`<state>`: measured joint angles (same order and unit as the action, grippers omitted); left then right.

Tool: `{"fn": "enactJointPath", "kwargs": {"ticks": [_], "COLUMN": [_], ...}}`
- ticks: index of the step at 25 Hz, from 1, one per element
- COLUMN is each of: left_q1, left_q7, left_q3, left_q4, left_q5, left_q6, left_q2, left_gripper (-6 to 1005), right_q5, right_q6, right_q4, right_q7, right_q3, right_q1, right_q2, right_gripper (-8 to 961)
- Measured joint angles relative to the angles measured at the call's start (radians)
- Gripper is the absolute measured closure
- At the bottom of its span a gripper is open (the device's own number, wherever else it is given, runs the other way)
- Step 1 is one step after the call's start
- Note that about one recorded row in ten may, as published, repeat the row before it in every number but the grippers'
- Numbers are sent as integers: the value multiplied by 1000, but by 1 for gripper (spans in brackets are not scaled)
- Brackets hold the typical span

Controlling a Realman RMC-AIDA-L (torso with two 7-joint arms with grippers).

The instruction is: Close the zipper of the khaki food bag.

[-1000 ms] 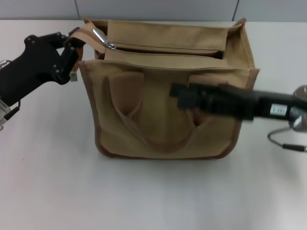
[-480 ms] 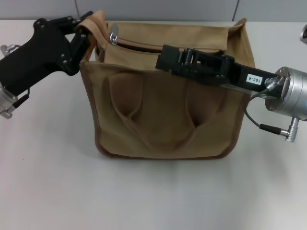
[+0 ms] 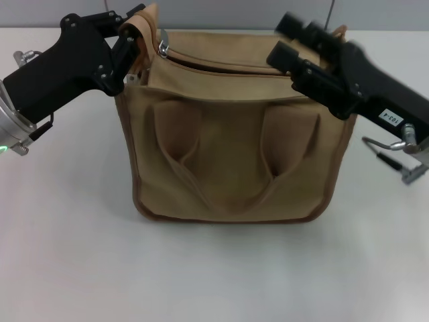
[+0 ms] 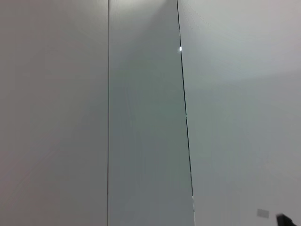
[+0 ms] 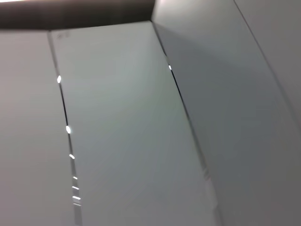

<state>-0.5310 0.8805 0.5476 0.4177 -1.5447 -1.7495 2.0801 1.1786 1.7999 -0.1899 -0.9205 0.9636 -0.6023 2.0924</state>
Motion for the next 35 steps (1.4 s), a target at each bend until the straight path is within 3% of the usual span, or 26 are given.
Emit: {"fn": "enactJointPath", "kwargs": {"ticks": [1, 5, 6, 15, 23, 35], "left_q1": [0, -4, -4, -32, -71, -121], "left_q7": [0, 14, 14, 16, 17, 48], "left_q3": [0, 0, 0, 0, -5, 0], "left_q4": [0, -1, -1, -20, -57, -72], "left_q5": [0, 0, 0, 0, 1, 22], "left_q6": [0, -1, -1, 13, 35, 97], "left_q2": [0, 0, 0, 0, 0, 0], "left_gripper": [968, 967, 967, 965, 963, 959], "right_q5": [0, -94, -94, -111, -100, -55], "right_q6": [0, -65, -65, -237, -295, -311], "right_q4": [0, 58, 58, 189, 237, 245], "right_q7": [0, 402, 402, 928, 1084, 1158], "right_q3": [0, 0, 0, 0, 8, 11], "right_q1": [0, -38, -38, -196, -246, -248], "right_q2": [0, 0, 0, 0, 0, 0], "right_gripper": [231, 230, 230, 231, 231, 230]}}
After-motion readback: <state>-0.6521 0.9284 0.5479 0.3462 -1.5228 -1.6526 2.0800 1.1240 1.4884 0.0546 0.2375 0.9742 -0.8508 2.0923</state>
